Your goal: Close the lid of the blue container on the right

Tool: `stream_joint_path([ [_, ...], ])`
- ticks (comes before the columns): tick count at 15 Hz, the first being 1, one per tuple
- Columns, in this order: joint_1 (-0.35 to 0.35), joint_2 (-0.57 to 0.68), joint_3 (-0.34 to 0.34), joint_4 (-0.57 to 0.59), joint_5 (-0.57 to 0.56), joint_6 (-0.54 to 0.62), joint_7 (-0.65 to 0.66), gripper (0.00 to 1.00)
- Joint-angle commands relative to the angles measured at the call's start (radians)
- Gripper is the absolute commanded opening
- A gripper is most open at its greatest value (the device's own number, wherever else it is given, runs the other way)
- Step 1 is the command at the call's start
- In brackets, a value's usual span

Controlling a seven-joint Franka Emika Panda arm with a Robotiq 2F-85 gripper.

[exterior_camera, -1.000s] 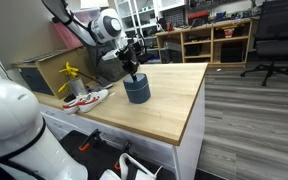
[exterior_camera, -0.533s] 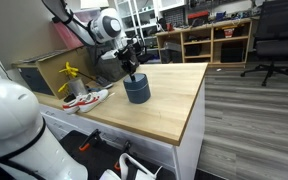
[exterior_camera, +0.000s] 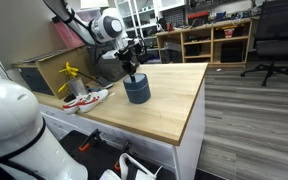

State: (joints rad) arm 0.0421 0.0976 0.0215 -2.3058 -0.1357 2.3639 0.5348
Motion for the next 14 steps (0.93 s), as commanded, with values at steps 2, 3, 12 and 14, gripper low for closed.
stream_joint_path([
  [2, -0.001, 0.004, -0.015, -0.058, 0.034, 0.048, -0.012, 0.00],
  [3, -0.001, 0.004, -0.016, -0.061, 0.035, 0.055, -0.011, 0.00],
  [12, -0.002, -0.101, -0.006, -0.021, 0.117, -0.021, -0.074, 0.00],
  [14, -0.003, -0.125, -0.004, -0.019, 0.130, -0.032, -0.086, 0.00],
])
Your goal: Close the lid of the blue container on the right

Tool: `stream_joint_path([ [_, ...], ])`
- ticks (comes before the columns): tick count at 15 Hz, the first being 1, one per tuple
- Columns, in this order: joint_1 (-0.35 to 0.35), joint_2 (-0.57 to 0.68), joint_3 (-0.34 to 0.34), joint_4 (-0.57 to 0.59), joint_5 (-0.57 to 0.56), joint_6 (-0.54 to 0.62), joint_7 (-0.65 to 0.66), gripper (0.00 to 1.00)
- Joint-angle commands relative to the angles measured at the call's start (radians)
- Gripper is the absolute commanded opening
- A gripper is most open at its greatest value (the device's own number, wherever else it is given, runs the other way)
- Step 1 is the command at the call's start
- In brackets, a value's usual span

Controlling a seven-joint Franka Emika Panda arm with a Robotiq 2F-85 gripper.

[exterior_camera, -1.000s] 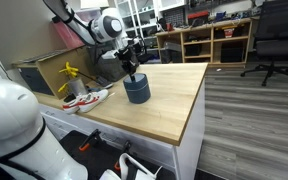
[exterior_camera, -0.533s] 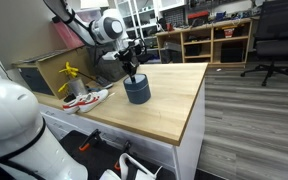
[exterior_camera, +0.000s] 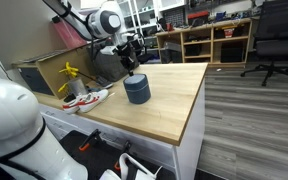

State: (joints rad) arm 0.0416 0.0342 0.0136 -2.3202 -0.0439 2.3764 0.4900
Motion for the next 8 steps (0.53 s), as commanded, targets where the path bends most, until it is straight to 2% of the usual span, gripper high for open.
stream_joint_path([
  [1, -0.003, -0.073, 0.006, -0.005, 0.043, -0.053, -0.043, 0.00],
  [6, -0.004, -0.136, 0.013, 0.014, 0.067, -0.163, -0.084, 0.00],
  [8, 0.000, -0.169, 0.013, 0.031, 0.082, -0.244, -0.159, 0.00],
])
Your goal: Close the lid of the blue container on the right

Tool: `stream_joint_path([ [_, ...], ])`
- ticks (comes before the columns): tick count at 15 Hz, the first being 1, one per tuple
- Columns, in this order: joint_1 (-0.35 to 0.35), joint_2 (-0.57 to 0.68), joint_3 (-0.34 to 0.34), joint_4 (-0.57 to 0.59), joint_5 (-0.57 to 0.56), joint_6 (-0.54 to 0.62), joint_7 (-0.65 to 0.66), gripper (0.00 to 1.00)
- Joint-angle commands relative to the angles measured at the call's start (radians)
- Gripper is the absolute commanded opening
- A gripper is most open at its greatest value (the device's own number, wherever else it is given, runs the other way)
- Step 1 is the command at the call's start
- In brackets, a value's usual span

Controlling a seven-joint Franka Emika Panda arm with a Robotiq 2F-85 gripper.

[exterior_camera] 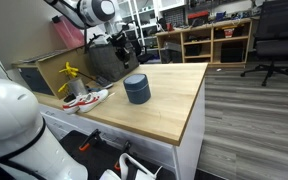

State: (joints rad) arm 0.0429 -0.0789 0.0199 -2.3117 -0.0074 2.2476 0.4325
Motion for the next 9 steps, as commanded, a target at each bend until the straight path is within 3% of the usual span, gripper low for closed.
stream_joint_path([
  [1, -0.001, -0.072, 0.007, 0.032, 0.049, -0.151, -0.127, 0.00],
  [9, -0.005, -0.210, -0.004, 0.169, 0.050, -0.479, -0.347, 0.00],
])
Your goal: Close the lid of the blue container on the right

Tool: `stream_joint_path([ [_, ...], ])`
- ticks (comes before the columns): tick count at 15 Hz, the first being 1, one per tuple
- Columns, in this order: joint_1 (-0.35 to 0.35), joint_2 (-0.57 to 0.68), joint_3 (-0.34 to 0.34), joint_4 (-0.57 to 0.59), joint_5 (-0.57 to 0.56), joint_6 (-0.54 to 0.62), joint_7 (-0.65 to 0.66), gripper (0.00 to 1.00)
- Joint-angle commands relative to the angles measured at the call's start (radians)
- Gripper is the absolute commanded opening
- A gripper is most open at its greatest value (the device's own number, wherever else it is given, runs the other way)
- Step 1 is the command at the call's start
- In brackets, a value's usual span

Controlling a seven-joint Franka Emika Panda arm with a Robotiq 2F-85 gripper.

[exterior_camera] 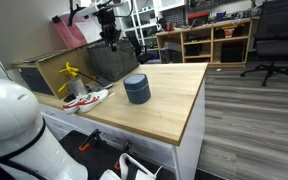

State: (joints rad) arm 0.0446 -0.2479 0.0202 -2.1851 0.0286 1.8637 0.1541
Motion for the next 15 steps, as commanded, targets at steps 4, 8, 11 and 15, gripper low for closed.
stream_joint_path([
  [4, -0.015, -0.087, -0.020, 0.096, 0.005, -0.207, -0.120, 0.00],
  [8, -0.032, -0.108, -0.036, 0.157, -0.003, -0.319, -0.147, 0.00],
  [11, -0.039, -0.132, -0.044, 0.172, -0.011, -0.357, -0.162, 0.26],
  [15, -0.044, -0.163, -0.043, 0.170, -0.013, -0.367, -0.157, 0.49],
])
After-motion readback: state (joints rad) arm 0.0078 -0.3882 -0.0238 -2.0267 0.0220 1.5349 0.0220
